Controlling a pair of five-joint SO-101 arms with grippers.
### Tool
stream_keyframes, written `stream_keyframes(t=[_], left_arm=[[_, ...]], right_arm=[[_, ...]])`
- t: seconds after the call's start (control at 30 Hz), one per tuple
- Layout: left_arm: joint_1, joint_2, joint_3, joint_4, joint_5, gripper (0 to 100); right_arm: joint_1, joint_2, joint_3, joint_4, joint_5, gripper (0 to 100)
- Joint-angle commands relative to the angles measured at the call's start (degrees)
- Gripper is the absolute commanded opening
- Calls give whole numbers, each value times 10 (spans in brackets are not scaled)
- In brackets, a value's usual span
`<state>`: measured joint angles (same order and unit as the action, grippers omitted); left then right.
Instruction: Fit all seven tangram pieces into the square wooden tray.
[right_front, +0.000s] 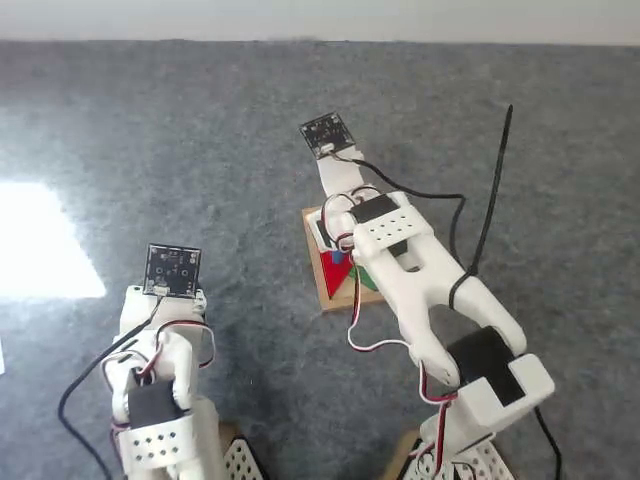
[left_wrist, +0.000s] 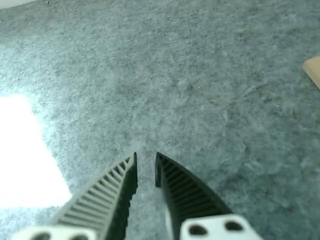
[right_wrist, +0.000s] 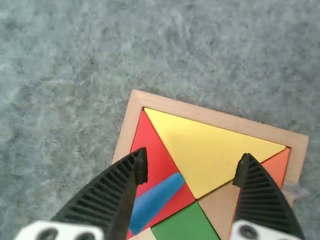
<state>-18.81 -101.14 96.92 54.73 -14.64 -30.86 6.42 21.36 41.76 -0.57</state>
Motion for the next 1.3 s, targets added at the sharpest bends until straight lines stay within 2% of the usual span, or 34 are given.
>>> stream_keyframes(t=[0.0, 0.57, 0.8, 0.93, 1.17, 1.27], left_arm=[[4, -4, -4, -15, -5, 58], [3, -4, -4, -15, -5, 58], [3, -4, -4, -15, -5, 58], [3, -4, -4, -15, -5, 58], [3, -4, -4, -15, -5, 58], [3, -4, -4, -15, -5, 58]], right_arm=[[-12, -2, -29, 24, -9, 281], [-8, -116, 109, 22, -10, 281], [41, -158, 135, -19, -33, 281], [34, -139, 154, -33, -11, 281], [-2, -124, 151, -35, -15, 280], [-9, -122, 150, -35, -47, 202]])
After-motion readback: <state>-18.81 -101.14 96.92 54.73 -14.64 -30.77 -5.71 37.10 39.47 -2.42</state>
